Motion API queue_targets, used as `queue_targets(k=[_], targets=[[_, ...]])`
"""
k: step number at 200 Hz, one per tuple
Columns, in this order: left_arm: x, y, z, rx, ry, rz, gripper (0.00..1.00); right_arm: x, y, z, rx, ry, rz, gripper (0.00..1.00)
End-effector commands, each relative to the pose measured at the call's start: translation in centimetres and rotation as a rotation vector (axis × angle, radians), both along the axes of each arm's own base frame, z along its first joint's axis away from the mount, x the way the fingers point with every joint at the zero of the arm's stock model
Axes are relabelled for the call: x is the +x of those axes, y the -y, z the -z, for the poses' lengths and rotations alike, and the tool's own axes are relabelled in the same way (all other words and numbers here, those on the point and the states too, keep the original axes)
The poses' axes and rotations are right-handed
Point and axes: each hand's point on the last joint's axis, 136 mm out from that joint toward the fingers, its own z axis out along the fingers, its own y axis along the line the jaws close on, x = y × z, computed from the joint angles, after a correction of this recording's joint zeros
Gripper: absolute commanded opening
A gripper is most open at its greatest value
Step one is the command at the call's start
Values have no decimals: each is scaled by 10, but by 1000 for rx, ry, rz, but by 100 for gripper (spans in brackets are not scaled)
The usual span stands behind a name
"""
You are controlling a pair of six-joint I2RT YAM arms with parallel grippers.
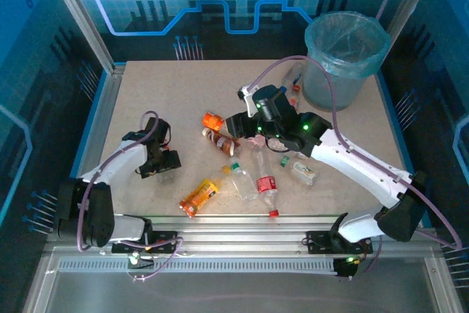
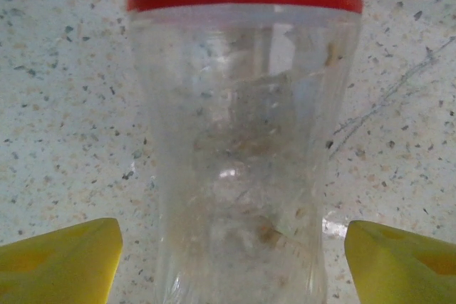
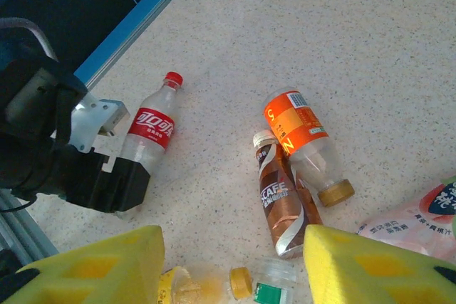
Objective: Put the plastic bottles in the bin
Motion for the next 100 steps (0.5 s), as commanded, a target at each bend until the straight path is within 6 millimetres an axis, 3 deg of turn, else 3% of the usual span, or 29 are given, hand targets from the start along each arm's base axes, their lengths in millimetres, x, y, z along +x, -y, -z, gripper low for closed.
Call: queue_targets(k=[1, 63, 100], targets=[[6, 4, 7, -21, -9, 21, 80, -1, -6, 6, -5, -5, -6, 56], [12, 10, 12, -52, -4, 27, 52, -3, -7, 14, -23, -29, -11, 56], [13, 7, -8, -43, 71, 26, 50, -4, -4, 11, -36, -27, -12, 56]])
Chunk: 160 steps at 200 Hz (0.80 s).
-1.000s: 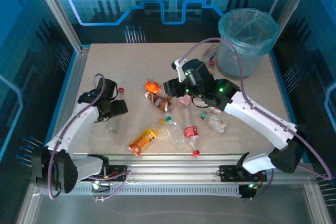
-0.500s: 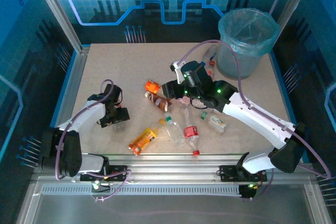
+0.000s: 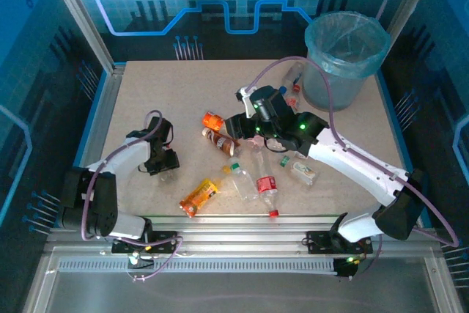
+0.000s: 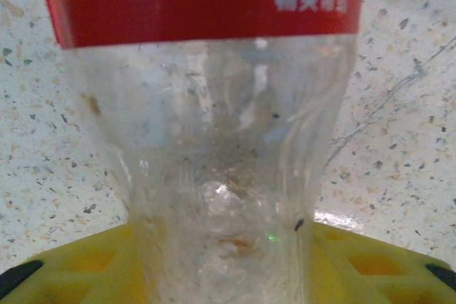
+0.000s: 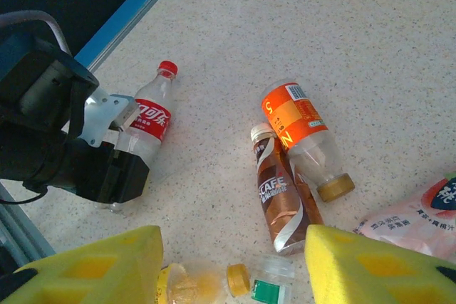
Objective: Put the plastic bottles in the bin
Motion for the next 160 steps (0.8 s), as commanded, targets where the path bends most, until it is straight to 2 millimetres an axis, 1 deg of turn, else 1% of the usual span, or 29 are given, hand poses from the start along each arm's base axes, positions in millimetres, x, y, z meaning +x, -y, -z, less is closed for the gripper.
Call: queue_targets(k=[1, 14, 25, 28, 35, 45, 55, 68, 85, 97, 113, 130, 160], targets=[[2, -1, -18, -10, 67, -4, 50, -6, -2, 1, -14, -8, -11, 56], [4, -1, -33, -16, 126, 0, 49, -6, -1, -1, -11, -4, -9, 56], [4, 0, -48, -22, 186, 10, 43, -7, 0, -3, -10, -1, -11, 56], [5, 1, -53, -26, 204, 12, 40, -7, 0, -3, -10, -2, -11, 56], [6, 2, -63, -31, 245, 23, 38, -8, 1, -4, -9, 0, -14, 56], [8, 5, -85, -48, 330, 45, 31, -10, 1, -7, -5, 6, -22, 56], [9, 8, -105, -57, 408, 73, 28, -11, 1, -11, 0, 17, -35, 56], [8, 15, -137, -75, 530, 134, 24, -15, -1, -17, 13, 41, -67, 56], [2, 27, -175, -80, 663, 225, 22, -22, -3, -28, 34, 84, -131, 56], [-4, 37, -195, -85, 731, 297, 21, -32, -6, -35, 54, 111, -203, 56], [-10, 51, -215, -91, 788, 396, 15, -46, -7, -47, 92, 147, -280, 56], [-16, 70, -230, -94, 833, 509, 14, -59, -5, -57, 136, 193, -335, 56], [-19, 103, -253, -114, 917, 636, 10, -78, 9, -71, 165, 315, -394, 56]])
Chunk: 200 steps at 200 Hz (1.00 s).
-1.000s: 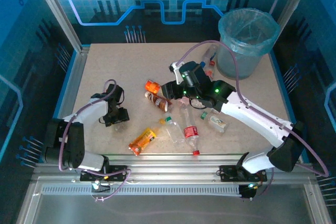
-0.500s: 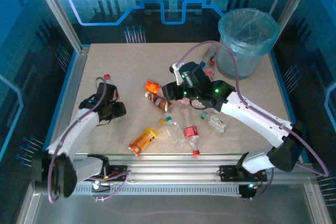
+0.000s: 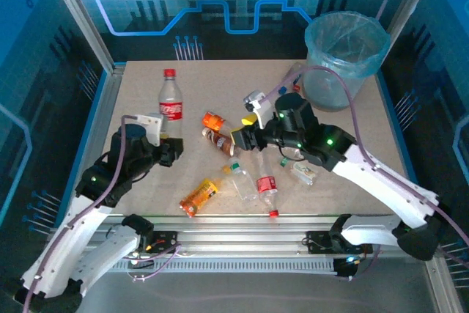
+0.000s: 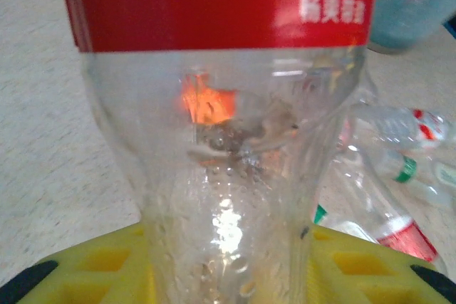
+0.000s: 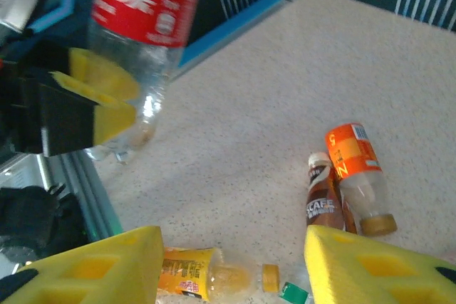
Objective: Put the plastic bottles in the bin
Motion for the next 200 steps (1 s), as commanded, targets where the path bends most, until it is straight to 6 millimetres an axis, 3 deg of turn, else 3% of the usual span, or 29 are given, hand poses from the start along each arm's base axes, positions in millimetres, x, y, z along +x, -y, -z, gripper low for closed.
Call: queue_targets(k=[1, 26, 51, 95, 108, 128, 146, 200], targets=[[-1, 22, -24, 31, 96, 106, 10, -20, 1, -22, 57, 137, -105, 56], [-5, 52, -34, 42, 161, 205, 9, -26, 16, -37, 60, 222, -96, 53], [-5, 77, -27, 135, 199, 283, 9, -32, 27, -48, 49, 256, -95, 52], [-4, 124, -17, 313, 193, 418, 9, -30, 45, -48, 26, 268, -29, 52], [-6, 138, -11, 372, 188, 465, 9, -21, 53, -44, 10, 264, 40, 56], [-6, 152, -2, 450, 179, 492, 9, 5, 76, -33, -16, 203, 210, 62], [-7, 159, 3, 466, 180, 499, 8, 16, 86, -26, 22, 113, 239, 62], [-9, 178, -4, 383, 296, 522, 6, 22, 90, -34, 111, -28, 170, 62]])
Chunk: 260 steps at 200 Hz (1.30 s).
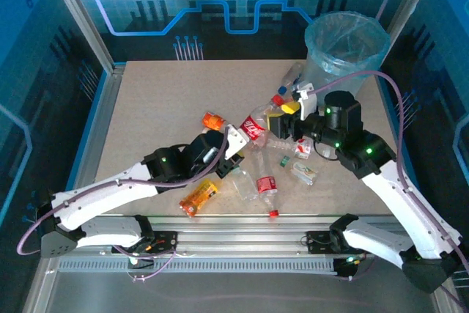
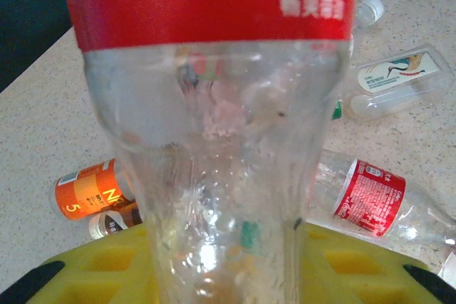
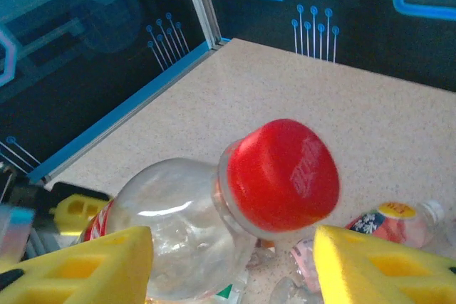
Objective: Put the plastic bottles in the bin
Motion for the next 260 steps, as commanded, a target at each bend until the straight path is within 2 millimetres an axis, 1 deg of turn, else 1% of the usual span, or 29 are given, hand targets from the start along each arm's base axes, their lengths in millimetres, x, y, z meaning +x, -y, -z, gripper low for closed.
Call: queue_targets(k=[1, 38, 65, 80, 127, 147, 169, 189, 197, 205, 217, 241, 260], targets=[[-4, 14, -20, -60, 100, 73, 6, -7, -6, -12, 47, -46, -63, 62], [-2, 26, -26, -59, 143, 121, 9, -16, -13, -25, 73, -19, -131, 62], [2, 29, -32, -76, 194, 127, 8, -6, -2, -29, 63, -16, -49, 62], [2, 29, -36, -106, 209, 123, 8, -3, 2, -35, 94, -24, -32, 60], [-2, 32, -41, -168, 223, 144, 7, -12, -9, -64, 218, -43, -126, 58], [-3, 37, -43, -203, 215, 151, 7, -19, -16, -74, 257, -39, -186, 52], [-3, 42, -44, -222, 207, 159, 8, -19, -14, -74, 234, -48, -180, 46], [1, 44, -43, -219, 205, 146, 8, -19, -6, -70, 185, -35, -138, 46], [1, 44, -43, -218, 205, 141, 8, -19, -3, -68, 162, -26, -127, 48], [3, 44, -42, -218, 204, 131, 8, -19, 2, -68, 138, -17, -106, 56], [5, 43, -41, -215, 203, 117, 8, -20, 8, -68, 110, -5, -74, 60], [6, 44, -37, -214, 187, 112, 7, -24, 18, -72, 80, 31, -45, 59], [7, 49, -36, -223, 172, 110, 7, -31, 17, -74, 87, 40, -66, 55]])
